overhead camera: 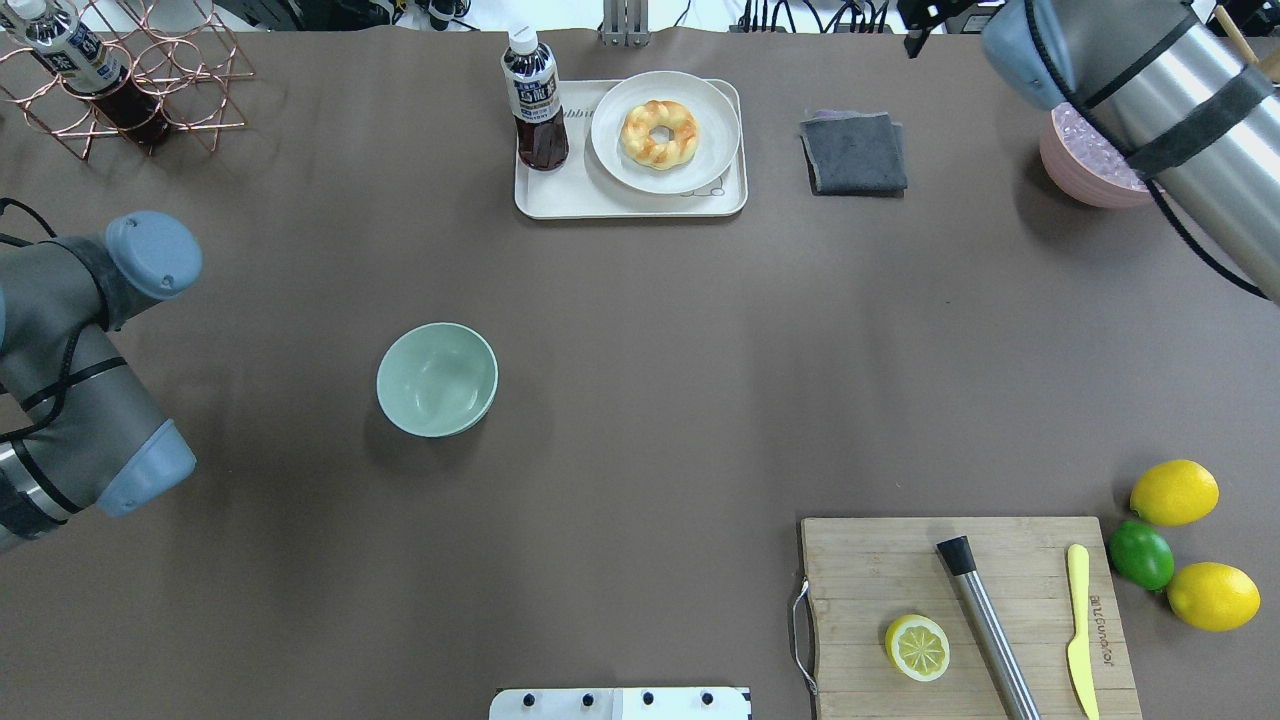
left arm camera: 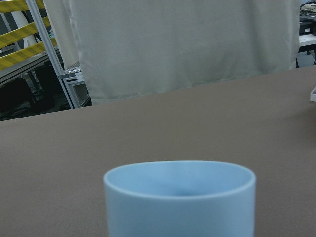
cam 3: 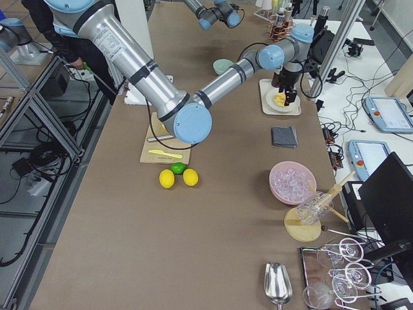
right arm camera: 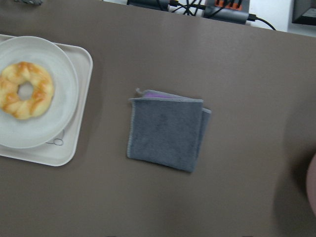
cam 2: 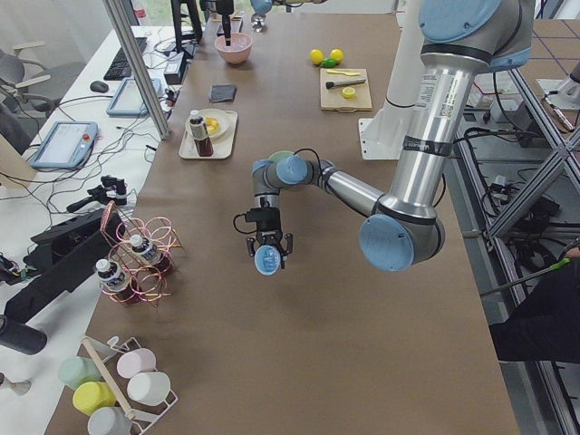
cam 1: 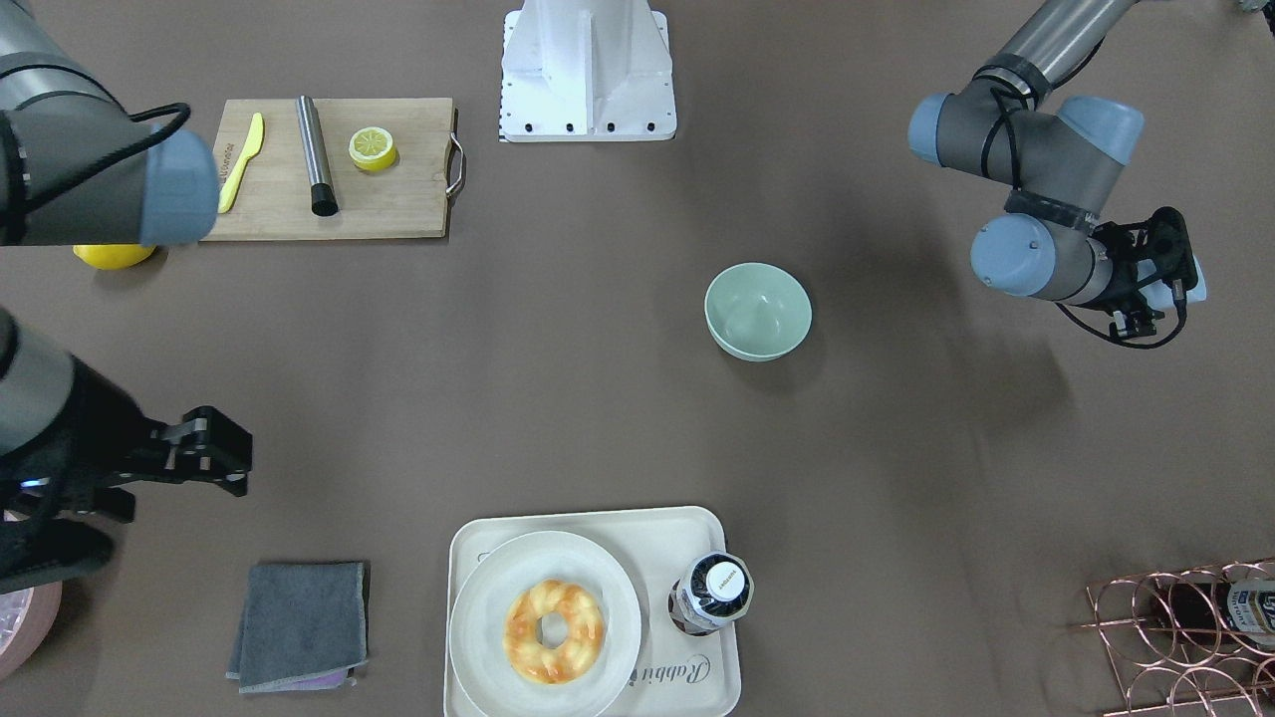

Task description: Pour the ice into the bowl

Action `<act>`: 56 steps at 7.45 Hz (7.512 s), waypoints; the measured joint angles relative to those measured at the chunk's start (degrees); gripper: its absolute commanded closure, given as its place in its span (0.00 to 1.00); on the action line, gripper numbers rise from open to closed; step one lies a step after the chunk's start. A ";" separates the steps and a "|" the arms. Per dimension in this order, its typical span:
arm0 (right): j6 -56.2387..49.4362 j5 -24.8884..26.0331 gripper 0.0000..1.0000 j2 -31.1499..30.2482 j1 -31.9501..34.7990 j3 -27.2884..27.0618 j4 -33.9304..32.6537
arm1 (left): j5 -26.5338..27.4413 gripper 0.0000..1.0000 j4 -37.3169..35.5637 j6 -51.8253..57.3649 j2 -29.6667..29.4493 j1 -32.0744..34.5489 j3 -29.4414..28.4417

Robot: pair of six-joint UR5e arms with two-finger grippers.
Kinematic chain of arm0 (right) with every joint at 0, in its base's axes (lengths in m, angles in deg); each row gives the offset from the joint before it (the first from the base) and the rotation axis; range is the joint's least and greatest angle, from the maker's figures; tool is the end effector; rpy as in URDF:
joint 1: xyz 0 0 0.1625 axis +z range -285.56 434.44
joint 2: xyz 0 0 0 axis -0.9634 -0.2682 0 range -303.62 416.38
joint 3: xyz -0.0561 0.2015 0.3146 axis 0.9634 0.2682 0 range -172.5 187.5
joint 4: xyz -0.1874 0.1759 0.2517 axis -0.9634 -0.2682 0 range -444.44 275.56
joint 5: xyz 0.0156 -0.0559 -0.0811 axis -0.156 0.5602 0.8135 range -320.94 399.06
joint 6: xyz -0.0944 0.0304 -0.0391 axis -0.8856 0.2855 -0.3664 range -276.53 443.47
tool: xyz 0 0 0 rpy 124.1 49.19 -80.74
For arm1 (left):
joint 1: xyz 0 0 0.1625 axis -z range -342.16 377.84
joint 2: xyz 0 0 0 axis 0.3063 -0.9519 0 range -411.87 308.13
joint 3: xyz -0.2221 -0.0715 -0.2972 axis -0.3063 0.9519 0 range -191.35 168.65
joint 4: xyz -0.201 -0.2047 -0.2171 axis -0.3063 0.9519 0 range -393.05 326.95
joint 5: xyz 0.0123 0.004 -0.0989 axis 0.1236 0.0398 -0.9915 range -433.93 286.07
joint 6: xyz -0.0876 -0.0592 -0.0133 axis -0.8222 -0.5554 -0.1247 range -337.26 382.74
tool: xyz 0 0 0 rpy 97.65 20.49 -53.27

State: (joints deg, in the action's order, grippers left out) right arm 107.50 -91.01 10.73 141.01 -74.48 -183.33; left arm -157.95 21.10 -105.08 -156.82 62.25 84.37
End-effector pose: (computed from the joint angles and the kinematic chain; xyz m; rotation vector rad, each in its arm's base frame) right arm -0.2028 -0.6307 0.2611 0.1443 -0.8123 -0.1575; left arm 0.2409 -0.4381 0.5380 0.0962 -0.2942 -1.4109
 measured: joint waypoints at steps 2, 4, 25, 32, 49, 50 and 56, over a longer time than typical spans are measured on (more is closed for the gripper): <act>-6.76 -4.05 0.02 -7.36 5.71 -1.69 0.32 | 0.00 0.49 -1.93 0.63 -4.61 -0.39 2.66; -10.76 -5.55 0.01 -15.79 10.34 -4.39 1.08 | 0.00 0.49 -3.36 0.68 -10.89 -2.32 4.25; -15.21 -2.62 0.01 -40.28 21.55 -9.75 12.14 | -8.88 0.48 32.38 -13.70 -20.70 -16.00 5.86; -15.27 -2.57 0.01 -40.12 21.37 -10.17 12.14 | -12.30 0.48 49.42 -25.11 -15.27 -17.20 6.27; -15.24 -2.40 0.01 -39.21 20.42 -10.11 12.05 | -14.62 0.48 64.87 -35.16 -10.40 -8.55 5.26; -15.24 -2.39 0.01 -39.18 20.40 -10.12 12.05 | -17.36 0.48 59.72 -31.82 -10.51 -5.15 6.62; -15.10 -2.33 0.01 -39.16 20.36 -10.32 11.91 | -17.95 0.48 34.05 -10.55 -6.63 10.91 9.78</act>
State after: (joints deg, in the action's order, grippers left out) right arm 92.40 -93.34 -28.43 161.37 -84.79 -171.42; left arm -175.90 55.16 -115.63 -163.45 73.16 94.15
